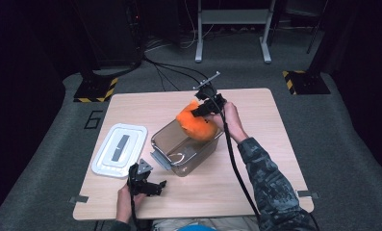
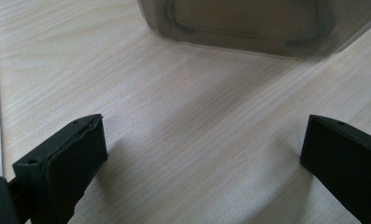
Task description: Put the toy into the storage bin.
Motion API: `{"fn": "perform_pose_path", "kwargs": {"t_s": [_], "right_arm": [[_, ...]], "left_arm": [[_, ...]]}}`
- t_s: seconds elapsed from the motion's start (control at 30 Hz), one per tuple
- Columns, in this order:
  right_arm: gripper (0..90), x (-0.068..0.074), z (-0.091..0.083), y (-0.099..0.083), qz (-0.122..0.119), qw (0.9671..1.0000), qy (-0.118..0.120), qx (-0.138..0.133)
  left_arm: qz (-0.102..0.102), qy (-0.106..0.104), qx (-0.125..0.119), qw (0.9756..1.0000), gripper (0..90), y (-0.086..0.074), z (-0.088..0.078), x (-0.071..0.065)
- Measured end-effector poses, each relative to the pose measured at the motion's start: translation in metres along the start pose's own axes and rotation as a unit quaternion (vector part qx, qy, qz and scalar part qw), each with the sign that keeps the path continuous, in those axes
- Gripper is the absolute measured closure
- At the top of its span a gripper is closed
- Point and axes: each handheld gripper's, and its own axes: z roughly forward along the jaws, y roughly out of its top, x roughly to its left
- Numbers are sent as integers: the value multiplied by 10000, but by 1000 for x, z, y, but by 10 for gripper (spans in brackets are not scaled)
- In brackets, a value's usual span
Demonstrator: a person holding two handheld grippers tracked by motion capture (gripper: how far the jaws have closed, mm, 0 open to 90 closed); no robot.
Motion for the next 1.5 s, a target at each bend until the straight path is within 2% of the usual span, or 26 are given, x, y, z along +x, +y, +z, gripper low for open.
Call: {"fn": "perform_pose_path", "kwargs": {"t_s": [0.43, 0.73, 0.9, 0.93, 1.4, 1.5], "right_arm": [[677, -5, 10, -11, 90, 9998, 198, -16], [664, -8, 21, -18, 174, 9994, 290, 67], [652, -8, 29, -21, 183, 9992, 315, 166], [648, -7, 30, -21, 250, 9989, 324, 216], [576, -7, 48, -28, 152, 9981, 355, 477], [564, -7, 52, -29, 195, 9978, 359, 523]], "left_arm": [[-60, -28, -6, 10000, 3, 0, 0, -1], [-59, -29, -3, 10000, 3, 0, 0, -1], [-44, -24, -1, 10000, 2, 0, 0, 0], [-57, -31, -2, 10000, 2, 0, 0, -1], [-47, -22, -2, 10000, 2, 0, 0, -1], [-57, -25, -8, 10000, 3, -1, 0, -1]]}}
